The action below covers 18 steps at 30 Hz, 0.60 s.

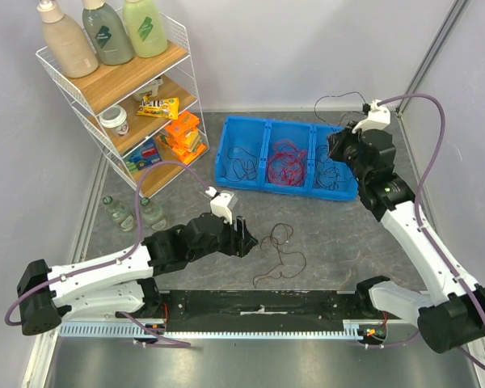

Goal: Untangle the cables

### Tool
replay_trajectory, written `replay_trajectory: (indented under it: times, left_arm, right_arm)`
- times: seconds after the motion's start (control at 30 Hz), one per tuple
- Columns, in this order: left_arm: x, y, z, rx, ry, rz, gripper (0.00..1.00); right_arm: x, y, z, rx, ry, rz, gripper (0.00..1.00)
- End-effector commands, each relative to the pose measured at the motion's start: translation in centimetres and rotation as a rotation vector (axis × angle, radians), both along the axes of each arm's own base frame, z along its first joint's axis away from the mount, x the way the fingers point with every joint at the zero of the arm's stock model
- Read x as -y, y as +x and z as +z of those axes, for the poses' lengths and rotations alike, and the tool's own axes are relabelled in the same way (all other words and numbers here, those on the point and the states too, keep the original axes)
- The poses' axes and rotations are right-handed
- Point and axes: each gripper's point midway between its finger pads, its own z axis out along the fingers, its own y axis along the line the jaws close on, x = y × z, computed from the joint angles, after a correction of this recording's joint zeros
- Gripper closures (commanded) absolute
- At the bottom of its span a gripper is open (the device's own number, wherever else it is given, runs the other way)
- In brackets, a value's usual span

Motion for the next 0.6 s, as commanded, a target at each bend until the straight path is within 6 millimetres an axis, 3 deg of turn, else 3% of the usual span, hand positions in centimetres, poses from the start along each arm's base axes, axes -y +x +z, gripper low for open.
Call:
replay_trajectory:
  times: [0.0,0.13,0.23,0.3,0.47,0.57]
  left_arm:
    - [1.2,0.6,3.1,0.036,-0.082,-0.002,0.34]
    - [0.8,0.5,3.0,0.035,-0.09,0.007,0.34]
    - [0.5,0.6,3.1,0.043,-0.091,0.019,0.34]
    - [0.4,0.7,3.2,0.045,-0.09,0.021,0.34]
    - [0.4,0.8,3.3,0.052,-0.084,0.018,0.34]
    - [0.7,0.7,3.2,0.046,-0.087,0.013,0.34]
  right_arm:
    - [0.6,1.9,0.2,-0.004,-0.011,-0.036,1.0]
    - [0.0,3.4,0.4,-0.006,0.127,0.021,1.0]
    - [-1.8,2.9,2.9,0.053,0.12,0.07,1.0]
    - [-1.5,2.0,4.4,0.076,0.05,0.014,1.0]
    - [2.4,-1.5,9.1,0.185,-0.01,-0.132,1.0]
    - [2.8,-3.1,11.4,0.239,0.01,-0.126,1.0]
